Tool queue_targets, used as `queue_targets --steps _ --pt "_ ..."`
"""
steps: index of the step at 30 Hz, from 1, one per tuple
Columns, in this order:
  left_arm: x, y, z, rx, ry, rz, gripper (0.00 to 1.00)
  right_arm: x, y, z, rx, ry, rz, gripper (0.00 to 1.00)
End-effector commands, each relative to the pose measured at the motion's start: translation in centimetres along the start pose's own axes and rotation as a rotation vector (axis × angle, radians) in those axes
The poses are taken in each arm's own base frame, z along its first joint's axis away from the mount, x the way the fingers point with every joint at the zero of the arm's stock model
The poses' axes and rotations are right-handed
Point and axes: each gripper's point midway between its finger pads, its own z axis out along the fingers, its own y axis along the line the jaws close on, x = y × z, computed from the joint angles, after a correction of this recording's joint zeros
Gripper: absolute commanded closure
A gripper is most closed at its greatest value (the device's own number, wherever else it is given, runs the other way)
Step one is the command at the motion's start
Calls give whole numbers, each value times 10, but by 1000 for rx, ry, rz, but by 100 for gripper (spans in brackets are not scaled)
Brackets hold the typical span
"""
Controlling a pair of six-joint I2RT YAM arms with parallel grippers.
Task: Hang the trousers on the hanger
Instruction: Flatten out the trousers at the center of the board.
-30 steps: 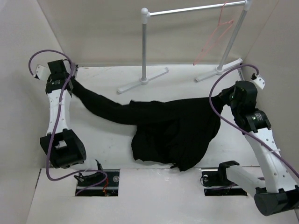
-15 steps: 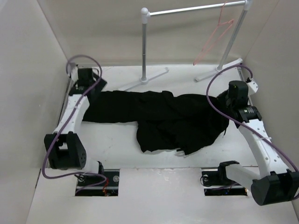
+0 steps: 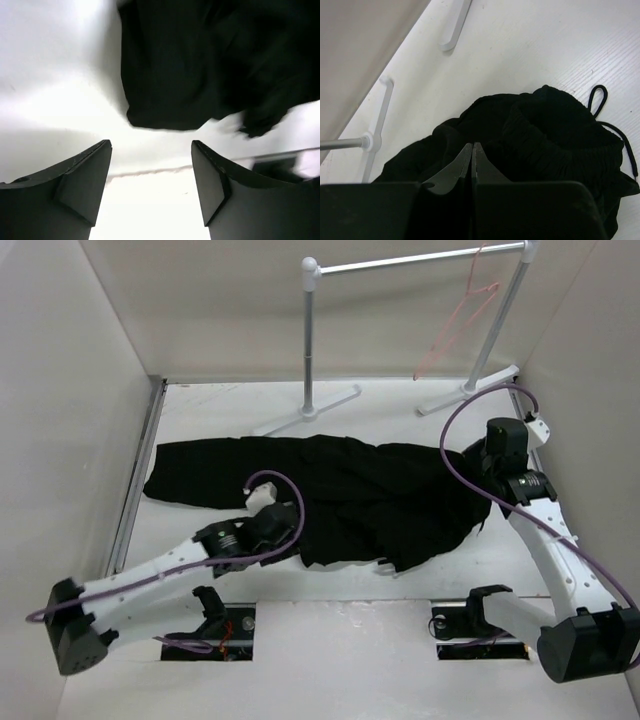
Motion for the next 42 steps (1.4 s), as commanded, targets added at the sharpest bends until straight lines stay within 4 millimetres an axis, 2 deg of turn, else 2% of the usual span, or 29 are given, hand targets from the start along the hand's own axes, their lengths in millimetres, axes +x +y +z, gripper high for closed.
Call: queue_targets --steps 1,2,4,5,6,7,8,9,11,12,13,15,16,17,18,19,20,21,22,24,25,27,29,31,33,37,40,42 --pt "10 -11 35 -63 -15 -26 34 -7 19 -1 -69 -25 19 96" --pt "8 -12 42 -73 -22 -28 34 -6 20 -2 -77 -24 19 96" --pt "4 -29 64 -41 -32 -30 36 -4 20 -5 -81 -20 16 96" --pt "0 -30 74 -48 -38 -23 46 -2 17 -6 -79 -19 15 96" --pt "-4 -28 79 -73 -41 -32 64 -2 15 -6 -78 -19 16 96" --pt "-9 -27 77 -84 -52 -36 76 -1 14 -6 -75 -18 15 96" --pt "-22 -23 68 -105 -94 -41 92 0 12 -6 -73 -17 14 96" --pt "-32 -19 58 -118 -130 -46 96 0 12 -6 -73 -16 14 96" --pt "-63 -8 20 -151 -235 -41 99 1 10 -5 -70 -16 13 96" --pt "-88 3 -20 -184 -312 -39 100 3 9 -4 -67 -14 11 96" --pt "-99 8 -39 -201 -343 -39 100 3 8 -3 -62 -14 12 96" --pt "-129 21 -104 -240 -421 -45 99 3 4 0 -51 -15 16 96" --pt "-145 22 -150 -258 -440 -33 95 3 0 5 -34 -14 17 96" --pt "-148 18 -162 -269 -428 -15 91 4 -3 8 -21 -12 20 96" --pt "-145 11 -165 -279 -399 19 82 5 -6 12 -8 -9 23 96" --pt "-140 3 -161 -280 -363 58 72 6 -8 16 1 -7 23 96" --pt "-129 -11 -152 -280 -325 130 56 9 -11 20 14 -1 22 96" --pt "-125 -20 -143 -282 -323 174 46 10 -13 24 25 5 20 96" --pt "-122 -25 -132 -309 -328 221 39 11 -15 27 33 8 19 96" --pt "-125 -17 -119 -370 -347 232 34 11 -15 27 32 12 14 96" --pt "-128 -9 -116 -391 -359 212 33 10 -14 26 27 10 15 96" --pt "-135 21 -113 -442 -390 149 34 7 -13 23 18 2 8 96" --pt "-133 60 -110 -472 -405 32 35 3 -14 20 17 -6 3 96" --pt "-122 99 -100 -510 -404 -93 36 3 -17 17 16 -7 2 96" --pt "-101 132 -78 -534 -349 -246 37 4 -25 17 29 -2 5 97" --pt "-83 163 -51 -572 -309 -394 38 6 -36 17 60 5 17 97" --pt "-77 192 -27 -632 -313 -503 38 11 -55 21 123 14 46 98" --pt "-71 204 -8 -658 -282 -547 45 11 -64 20 139 15 58 98"
